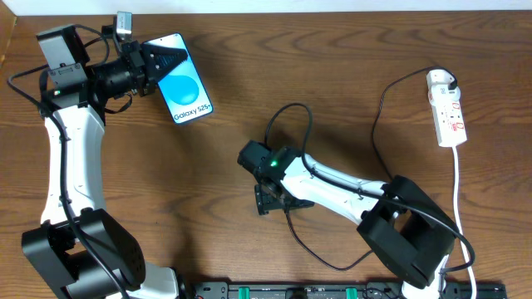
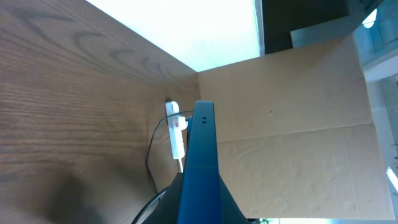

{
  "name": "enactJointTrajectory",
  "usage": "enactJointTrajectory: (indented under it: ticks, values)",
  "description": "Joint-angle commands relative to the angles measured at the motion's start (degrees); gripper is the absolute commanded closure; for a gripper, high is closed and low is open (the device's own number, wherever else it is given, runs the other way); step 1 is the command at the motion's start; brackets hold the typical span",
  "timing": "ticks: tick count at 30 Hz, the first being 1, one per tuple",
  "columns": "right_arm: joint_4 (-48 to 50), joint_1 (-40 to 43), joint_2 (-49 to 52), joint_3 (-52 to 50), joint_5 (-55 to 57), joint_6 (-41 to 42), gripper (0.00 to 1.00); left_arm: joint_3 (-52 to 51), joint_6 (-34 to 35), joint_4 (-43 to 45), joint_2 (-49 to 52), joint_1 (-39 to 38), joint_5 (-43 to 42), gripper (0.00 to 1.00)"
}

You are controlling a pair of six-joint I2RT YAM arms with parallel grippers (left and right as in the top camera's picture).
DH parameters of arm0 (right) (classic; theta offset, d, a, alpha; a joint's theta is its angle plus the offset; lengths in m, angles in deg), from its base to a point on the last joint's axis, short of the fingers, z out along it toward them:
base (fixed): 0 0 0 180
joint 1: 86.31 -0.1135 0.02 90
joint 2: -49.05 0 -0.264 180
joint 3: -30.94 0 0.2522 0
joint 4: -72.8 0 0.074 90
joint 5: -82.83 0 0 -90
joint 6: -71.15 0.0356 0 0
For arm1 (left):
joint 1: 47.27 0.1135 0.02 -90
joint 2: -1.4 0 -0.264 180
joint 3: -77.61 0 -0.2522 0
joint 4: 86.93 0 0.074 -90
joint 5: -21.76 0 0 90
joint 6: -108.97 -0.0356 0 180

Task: Plug charger to phone and switch on socket
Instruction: 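Move the right gripper down toward the black cable's USB-C plug, then close the right gripper on the cable just behind the plug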

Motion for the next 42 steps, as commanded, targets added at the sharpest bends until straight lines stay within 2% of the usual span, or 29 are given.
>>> enactJointTrajectory:
  ticks: [1, 21, 25, 40, 42]
  values:
    - [0.6, 0.5, 0.6, -1.5, 1.2, 1.3, 0.19, 0.2, -0.4, 0.2, -0.4, 0.3, -2.2, 0.92]
    - [0.2, 3.6, 2.8, -1.5, -0.3, 3.4, 0.24, 0.2, -0.4, 0.2, -0.4, 0.3, -1.8, 0.92]
    - [0.0, 3.5, 2.8, -1.5, -0.5, 3.4, 0.28, 0.2, -0.4, 0.2, -0.4, 0.3, -1.8, 0.93]
    - [-1.4, 2.0, 2.8, -1.5, -0.2, 3.8, 0.29, 0.2, -0.4, 0.2, -0.4, 0.3, -1.8, 0.93]
    - [-1.4, 2.0, 2.8, -1.5, -0.2, 3.8, 0.32, 0.2, -0.4, 0.2, -0.4, 0.3, -1.8, 0.93]
